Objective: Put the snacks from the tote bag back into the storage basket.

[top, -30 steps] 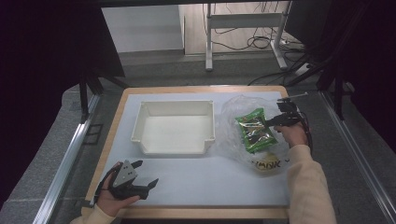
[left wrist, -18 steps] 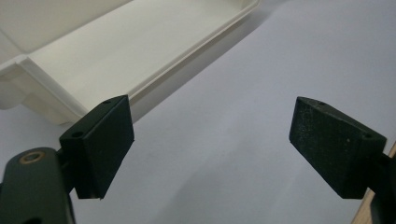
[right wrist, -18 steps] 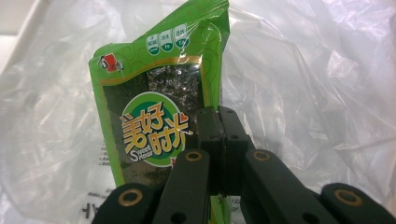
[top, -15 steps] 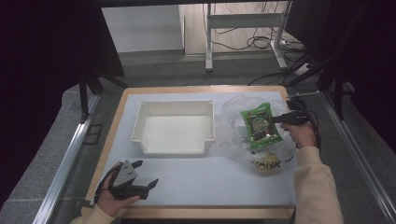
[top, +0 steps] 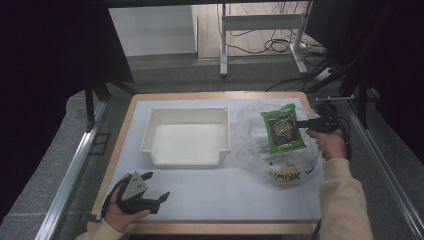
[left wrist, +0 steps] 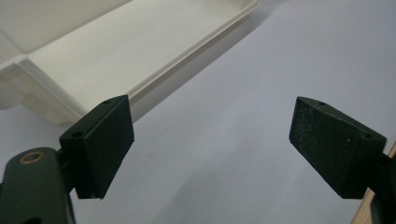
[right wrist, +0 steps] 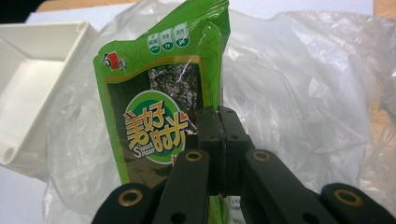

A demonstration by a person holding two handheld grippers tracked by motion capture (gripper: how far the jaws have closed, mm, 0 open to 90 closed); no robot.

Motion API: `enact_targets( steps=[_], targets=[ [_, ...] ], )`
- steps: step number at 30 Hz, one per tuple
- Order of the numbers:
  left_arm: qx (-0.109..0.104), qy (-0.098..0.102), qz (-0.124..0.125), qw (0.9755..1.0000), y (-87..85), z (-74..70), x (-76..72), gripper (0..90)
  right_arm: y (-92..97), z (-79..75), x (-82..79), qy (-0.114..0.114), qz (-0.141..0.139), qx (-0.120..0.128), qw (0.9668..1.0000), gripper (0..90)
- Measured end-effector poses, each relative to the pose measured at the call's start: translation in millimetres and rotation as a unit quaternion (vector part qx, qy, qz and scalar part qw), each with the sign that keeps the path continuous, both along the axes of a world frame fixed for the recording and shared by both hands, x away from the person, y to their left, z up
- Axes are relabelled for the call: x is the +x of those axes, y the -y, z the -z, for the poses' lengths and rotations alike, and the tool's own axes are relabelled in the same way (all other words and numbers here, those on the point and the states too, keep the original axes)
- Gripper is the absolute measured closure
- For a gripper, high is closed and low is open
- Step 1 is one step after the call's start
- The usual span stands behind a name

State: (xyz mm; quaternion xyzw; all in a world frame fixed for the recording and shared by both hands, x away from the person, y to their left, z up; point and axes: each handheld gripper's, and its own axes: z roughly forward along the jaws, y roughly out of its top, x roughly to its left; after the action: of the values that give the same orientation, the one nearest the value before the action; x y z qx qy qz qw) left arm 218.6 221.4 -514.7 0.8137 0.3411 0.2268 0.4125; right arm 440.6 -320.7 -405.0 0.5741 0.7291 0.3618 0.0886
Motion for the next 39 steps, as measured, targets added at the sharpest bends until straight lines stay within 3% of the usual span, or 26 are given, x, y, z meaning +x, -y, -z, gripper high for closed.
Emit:
enact_targets(
  steps=[7, 22, 39],
  targets=[
    [0.002, -0.001, 0.001, 1.0, 0.4, 0.5, 0.4, 14.0, 2.1, -9.1, -0.3, 0.015, 0.002, 0.015, 0.9998, 89.8],
    [0.001, -0.002, 0.002, 1.0, 0.0, 0.6, 0.6, 14.0, -5.9, -23.0, -0.3, 0.035, -0.006, 0.016, 0.9992, 89.9],
    [0.0, -0.002, 0.003, 1.0, -0.3, 0.4, 0.4, 14.0, -36.0, -34.9, 6.0, 0.053, -0.03, 0.027, 0.9978, 89.8]
  ],
)
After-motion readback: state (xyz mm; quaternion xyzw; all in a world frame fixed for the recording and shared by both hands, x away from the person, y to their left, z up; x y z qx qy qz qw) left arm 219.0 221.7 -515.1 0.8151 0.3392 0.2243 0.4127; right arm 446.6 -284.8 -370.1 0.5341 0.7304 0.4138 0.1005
